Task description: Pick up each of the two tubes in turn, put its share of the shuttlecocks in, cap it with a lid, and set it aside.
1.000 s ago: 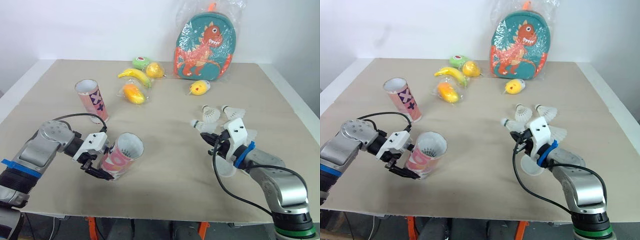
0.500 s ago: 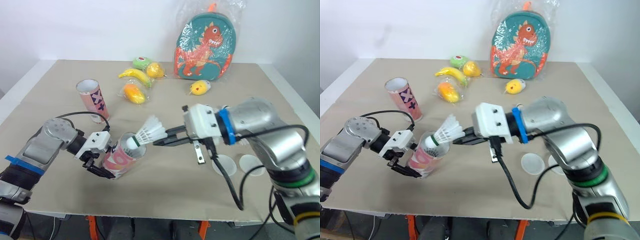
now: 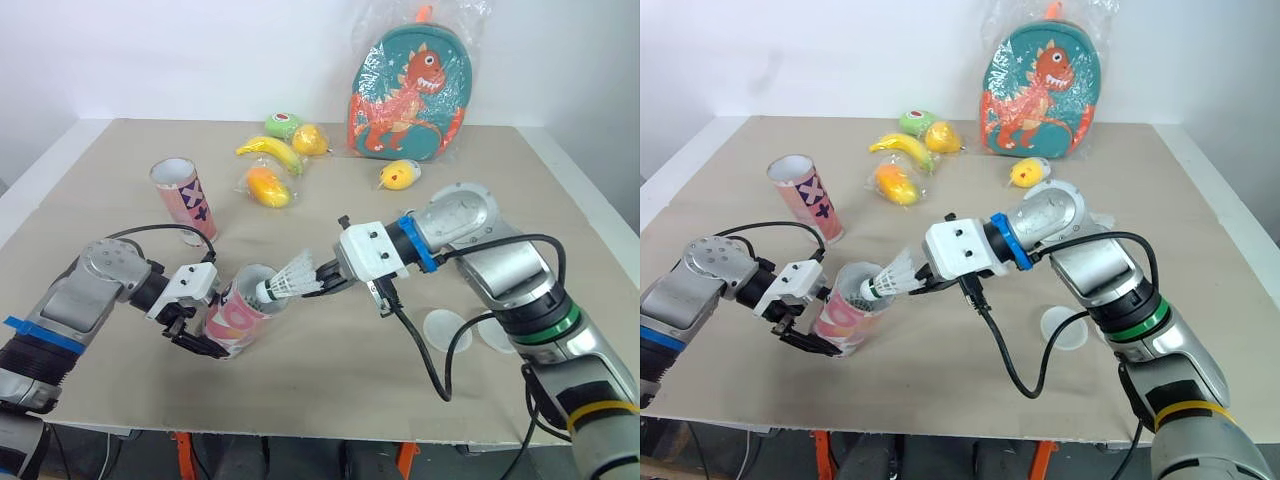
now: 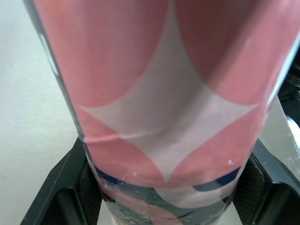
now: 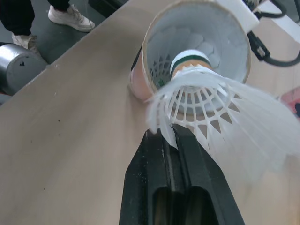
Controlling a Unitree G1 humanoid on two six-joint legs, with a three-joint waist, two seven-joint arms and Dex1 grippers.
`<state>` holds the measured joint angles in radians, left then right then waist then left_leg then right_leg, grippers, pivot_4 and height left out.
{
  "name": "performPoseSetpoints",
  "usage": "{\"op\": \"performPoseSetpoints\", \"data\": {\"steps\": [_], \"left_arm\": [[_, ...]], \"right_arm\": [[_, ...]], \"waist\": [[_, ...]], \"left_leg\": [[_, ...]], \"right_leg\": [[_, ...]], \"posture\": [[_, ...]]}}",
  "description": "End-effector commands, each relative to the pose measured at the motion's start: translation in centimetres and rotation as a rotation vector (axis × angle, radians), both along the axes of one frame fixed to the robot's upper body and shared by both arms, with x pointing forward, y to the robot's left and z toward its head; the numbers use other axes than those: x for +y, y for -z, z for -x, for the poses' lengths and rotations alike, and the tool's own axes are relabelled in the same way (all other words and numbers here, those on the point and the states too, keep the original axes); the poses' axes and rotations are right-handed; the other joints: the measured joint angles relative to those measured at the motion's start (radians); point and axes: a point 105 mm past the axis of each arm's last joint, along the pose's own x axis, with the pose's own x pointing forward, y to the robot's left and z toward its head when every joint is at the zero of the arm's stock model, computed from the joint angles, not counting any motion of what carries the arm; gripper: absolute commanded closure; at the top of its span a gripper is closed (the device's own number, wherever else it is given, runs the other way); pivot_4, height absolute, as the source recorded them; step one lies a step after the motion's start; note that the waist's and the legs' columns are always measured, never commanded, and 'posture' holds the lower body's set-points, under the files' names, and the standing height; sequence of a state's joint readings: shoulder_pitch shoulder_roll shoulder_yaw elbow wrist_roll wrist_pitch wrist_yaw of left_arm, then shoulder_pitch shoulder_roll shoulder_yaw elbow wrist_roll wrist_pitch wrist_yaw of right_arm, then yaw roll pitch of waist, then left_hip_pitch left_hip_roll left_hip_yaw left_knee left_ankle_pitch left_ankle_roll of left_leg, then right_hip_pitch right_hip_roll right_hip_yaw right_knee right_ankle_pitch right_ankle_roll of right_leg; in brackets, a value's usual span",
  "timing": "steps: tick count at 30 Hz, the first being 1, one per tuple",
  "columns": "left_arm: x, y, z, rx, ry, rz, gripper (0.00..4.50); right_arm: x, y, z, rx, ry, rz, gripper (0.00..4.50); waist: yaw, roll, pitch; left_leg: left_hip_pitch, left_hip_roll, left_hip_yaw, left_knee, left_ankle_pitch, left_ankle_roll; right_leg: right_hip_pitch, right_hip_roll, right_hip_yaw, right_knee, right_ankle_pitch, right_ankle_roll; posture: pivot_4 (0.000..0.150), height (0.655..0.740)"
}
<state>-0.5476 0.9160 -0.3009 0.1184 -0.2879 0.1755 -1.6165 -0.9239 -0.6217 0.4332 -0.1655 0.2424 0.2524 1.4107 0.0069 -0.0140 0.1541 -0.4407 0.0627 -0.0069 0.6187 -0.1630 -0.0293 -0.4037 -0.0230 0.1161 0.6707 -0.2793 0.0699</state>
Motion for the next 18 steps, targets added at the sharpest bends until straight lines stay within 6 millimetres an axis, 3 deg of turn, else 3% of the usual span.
{"op": "performPoseSetpoints", "data": {"steps": [1,5,13,18], "left_arm": [[-0.3,1.1,0.2,0.025,0.012,-0.023,1.44],[-0.5,1.1,0.1,0.023,0.021,-0.021,1.44],[-1.3,0.2,-0.1,0.009,0.047,-0.002,1.44],[-1.8,-0.6,-0.8,-0.008,0.064,0.0,1.44]], "right_arm": [[0.4,-1.5,0.8,0.014,-0.051,-0.032,3.07],[0.4,-3.7,1.2,0.111,-0.051,-0.158,1.39],[-1.0,-6.6,1.4,0.222,-0.005,-0.332,1.39],[-1.6,-6.0,0.7,0.218,0.061,-0.339,1.39]], "waist": [[0.0,0.0,0.0],[0.001,0.0,0.0],[0.001,0.0,0.0],[0.001,-0.001,0.0]], "left_leg": [[0.0,0.0,0.0,0.0,0.0,0.0],[0.0,0.0,0.0,0.0,0.0,0.0],[0.0,0.0,0.0,0.001,0.0,0.0],[-0.001,0.0,0.0,0.001,0.0,0.0]], "right_leg": [[0.0,0.0,0.0,0.0,0.0,0.0],[0.0,0.0,0.0,0.0,0.0,0.0],[0.0,-0.001,0.0,0.0,0.001,0.0],[0.0,0.0,0.0,0.0,0.001,0.0]], "posture": [[0.15,0.7347],[0.15,0.7347],[0.15,0.7347],[0.15,0.7347]]}}
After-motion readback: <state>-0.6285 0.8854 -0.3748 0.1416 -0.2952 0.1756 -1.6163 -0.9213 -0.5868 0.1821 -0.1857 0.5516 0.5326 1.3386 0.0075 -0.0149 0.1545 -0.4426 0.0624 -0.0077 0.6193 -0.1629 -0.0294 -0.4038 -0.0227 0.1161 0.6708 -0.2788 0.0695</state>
